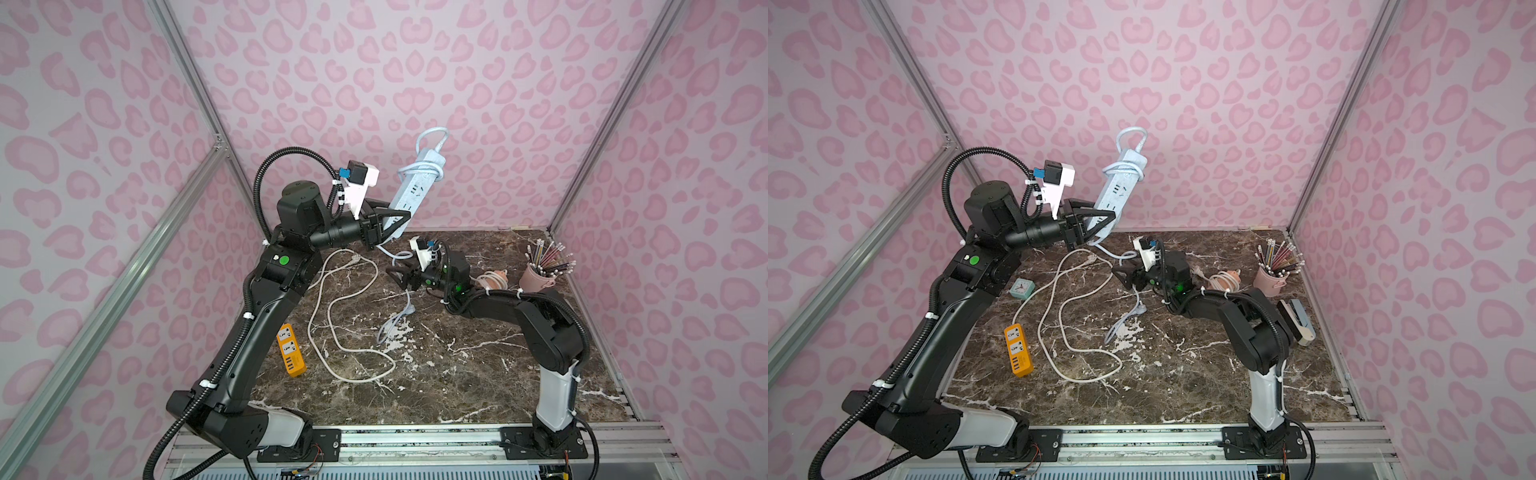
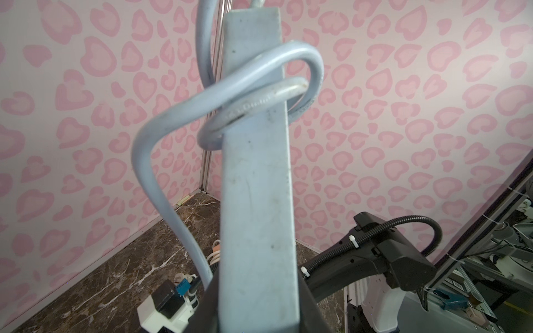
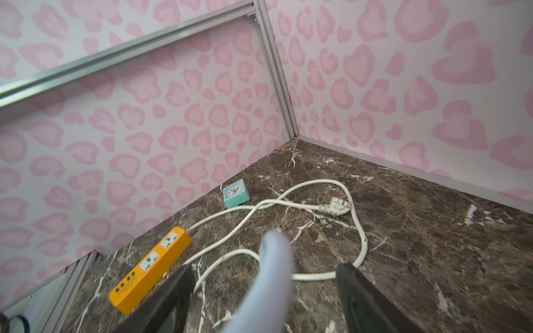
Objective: Wrap the cord around the power strip
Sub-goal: Wrap the power cord around the power strip.
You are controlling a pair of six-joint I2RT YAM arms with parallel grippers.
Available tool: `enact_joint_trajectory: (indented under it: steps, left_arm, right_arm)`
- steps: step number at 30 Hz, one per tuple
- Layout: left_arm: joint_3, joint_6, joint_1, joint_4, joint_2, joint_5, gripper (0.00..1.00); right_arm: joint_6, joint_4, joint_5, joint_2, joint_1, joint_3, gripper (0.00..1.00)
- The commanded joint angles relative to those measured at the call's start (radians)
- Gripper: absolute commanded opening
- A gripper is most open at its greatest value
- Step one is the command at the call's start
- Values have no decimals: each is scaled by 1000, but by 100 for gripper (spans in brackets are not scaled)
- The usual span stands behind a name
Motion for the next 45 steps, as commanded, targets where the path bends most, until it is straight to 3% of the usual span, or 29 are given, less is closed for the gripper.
enact_joint_trajectory:
  steps: [1,5,9,13,19,24,26,30,34,40,45]
  left_arm:
    - [-1,-1,2,70,-6,-6,3]
    - [-2,19,30,54,-22,-29,3]
    - [-21,21,78,55,-53,-35,3]
    - [-55,87,173,-23,-92,-118,3]
    - [-42,274,258,-266,-68,-442,3]
    - [-82,361,287,-344,-17,-756,3]
    - [-126,392,289,-353,13,-810,3]
    - [-212,422,267,-375,62,-795,3]
    - [-228,478,174,-499,108,-774,3]
    - [-252,515,10,-632,124,-610,3]
    - [-275,552,-110,-678,85,-388,3]
  right_arm:
    - [121,137,29,55,11,85,75]
    - [113,97,48,108,19,167,53]
    - [101,106,113,90,6,157,18]
    - [-71,32,207,-29,-8,77,1]
    - [-395,-102,349,-249,-25,-56,0]
    - [-702,-197,406,-378,13,-46,0]
    - [-800,-263,376,-414,31,1,0]
    - [-895,-438,303,-431,65,164,0]
    - [-931,-581,252,-381,57,377,0]
    - [-885,-727,122,-208,6,677,0]
    - [-821,-785,45,-5,-36,918,0]
